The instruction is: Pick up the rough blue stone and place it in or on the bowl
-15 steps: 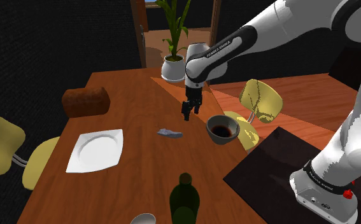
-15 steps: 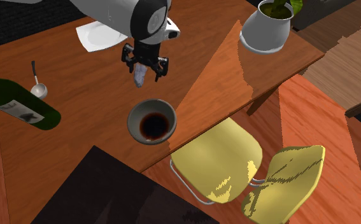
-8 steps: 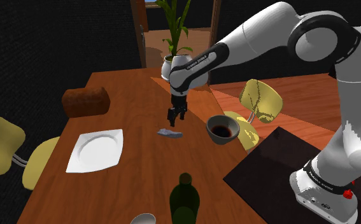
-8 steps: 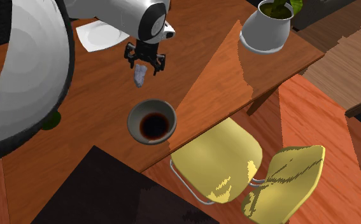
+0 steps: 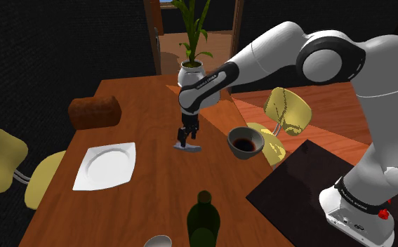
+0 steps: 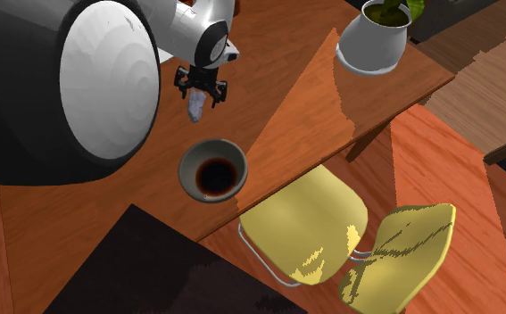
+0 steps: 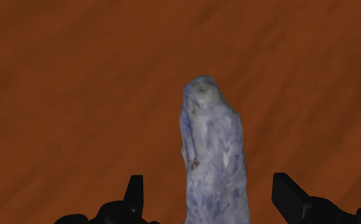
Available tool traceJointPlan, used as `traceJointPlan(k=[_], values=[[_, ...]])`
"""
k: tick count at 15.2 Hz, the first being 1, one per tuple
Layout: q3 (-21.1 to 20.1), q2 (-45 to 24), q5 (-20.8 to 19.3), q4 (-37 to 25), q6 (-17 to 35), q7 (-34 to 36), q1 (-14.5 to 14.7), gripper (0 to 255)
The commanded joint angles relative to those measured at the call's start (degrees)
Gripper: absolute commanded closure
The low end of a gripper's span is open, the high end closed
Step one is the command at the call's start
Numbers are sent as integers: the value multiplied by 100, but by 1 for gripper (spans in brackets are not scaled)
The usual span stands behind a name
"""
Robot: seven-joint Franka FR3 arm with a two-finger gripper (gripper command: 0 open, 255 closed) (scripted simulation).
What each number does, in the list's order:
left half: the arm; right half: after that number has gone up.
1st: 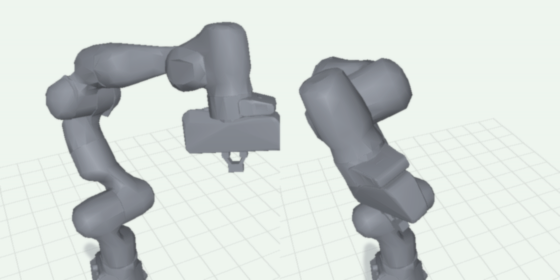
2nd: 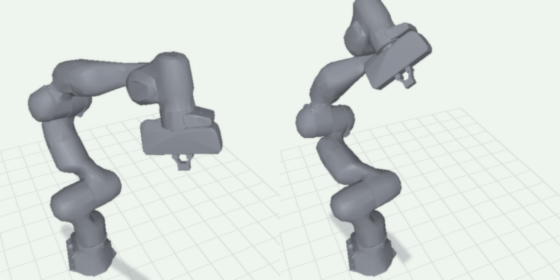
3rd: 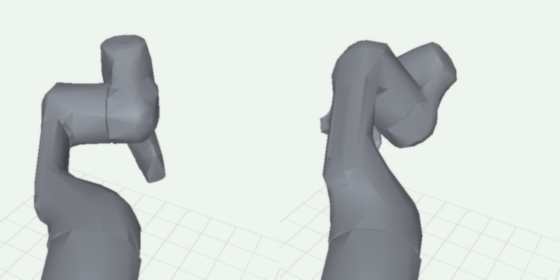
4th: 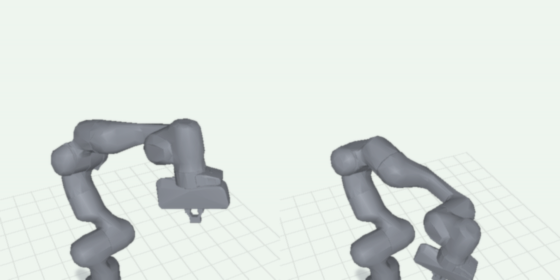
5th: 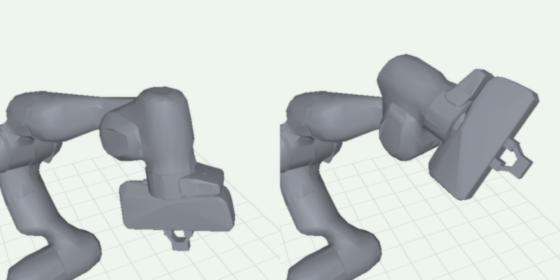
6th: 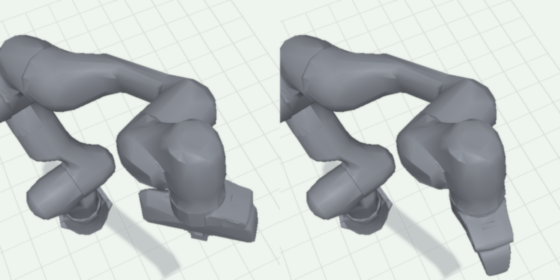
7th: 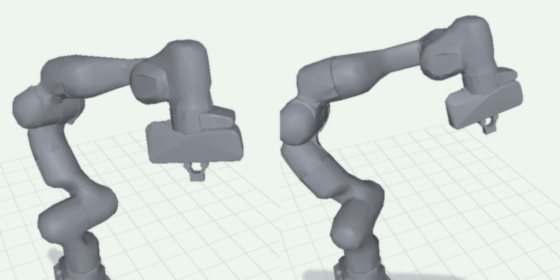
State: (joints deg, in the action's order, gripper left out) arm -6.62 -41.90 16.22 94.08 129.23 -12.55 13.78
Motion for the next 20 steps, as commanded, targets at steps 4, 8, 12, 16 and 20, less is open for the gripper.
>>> traceJointPlan(k=[4,8,12,16,20], values=[[-13,-111,14,26,143,-8,30,0],[-13,-111,14,25,143,-8,30,0],[-13,-109,14,27,142,-8,30,255],[-12,-114,13,17,137,-8,29,255],[-12,-53,11,39,100,6,29,255]])
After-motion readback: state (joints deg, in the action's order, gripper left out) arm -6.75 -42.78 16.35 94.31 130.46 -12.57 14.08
